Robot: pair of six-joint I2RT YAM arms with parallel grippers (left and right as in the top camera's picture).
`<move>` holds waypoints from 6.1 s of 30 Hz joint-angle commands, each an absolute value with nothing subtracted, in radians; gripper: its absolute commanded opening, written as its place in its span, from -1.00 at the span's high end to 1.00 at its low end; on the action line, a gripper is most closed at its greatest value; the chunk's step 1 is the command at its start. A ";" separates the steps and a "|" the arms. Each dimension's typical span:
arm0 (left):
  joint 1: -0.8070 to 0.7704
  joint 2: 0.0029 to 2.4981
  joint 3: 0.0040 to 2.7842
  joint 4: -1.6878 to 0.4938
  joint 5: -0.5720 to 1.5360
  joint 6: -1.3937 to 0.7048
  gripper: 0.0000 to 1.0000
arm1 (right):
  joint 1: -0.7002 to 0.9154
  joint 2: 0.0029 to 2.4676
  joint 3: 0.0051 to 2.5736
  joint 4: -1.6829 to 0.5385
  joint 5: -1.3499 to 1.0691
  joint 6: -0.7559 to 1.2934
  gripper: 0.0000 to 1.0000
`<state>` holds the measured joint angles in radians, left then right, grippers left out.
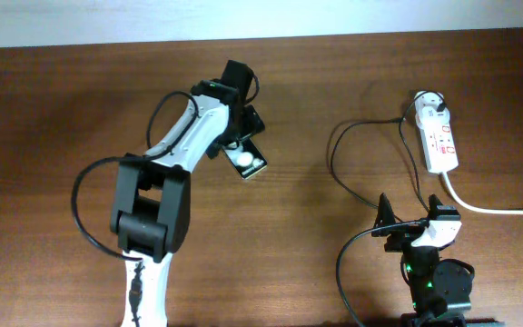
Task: Plug charger to phone and switch on socket
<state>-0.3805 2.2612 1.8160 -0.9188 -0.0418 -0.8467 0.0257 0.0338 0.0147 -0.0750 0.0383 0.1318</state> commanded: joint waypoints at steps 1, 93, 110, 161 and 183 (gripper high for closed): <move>-0.398 2.308 1.834 -0.921 -0.051 -0.886 -0.98 | 0.017 0.030 0.006 -0.078 0.033 0.131 -0.98; -0.416 1.615 1.922 -1.254 -0.155 -0.612 -0.29 | 0.017 0.030 0.006 -0.078 0.033 0.131 -0.98; -0.416 1.225 1.718 -1.430 -0.001 -0.742 -0.22 | 0.017 0.030 0.006 -0.078 0.034 0.131 -0.97; -0.290 1.828 1.582 -1.158 0.603 -0.690 -0.06 | 0.020 0.030 0.006 -0.064 -0.015 0.174 -0.97; -0.290 1.828 1.585 -1.081 0.377 -0.680 -0.03 | 0.021 0.476 0.534 -0.657 -0.550 0.468 -0.98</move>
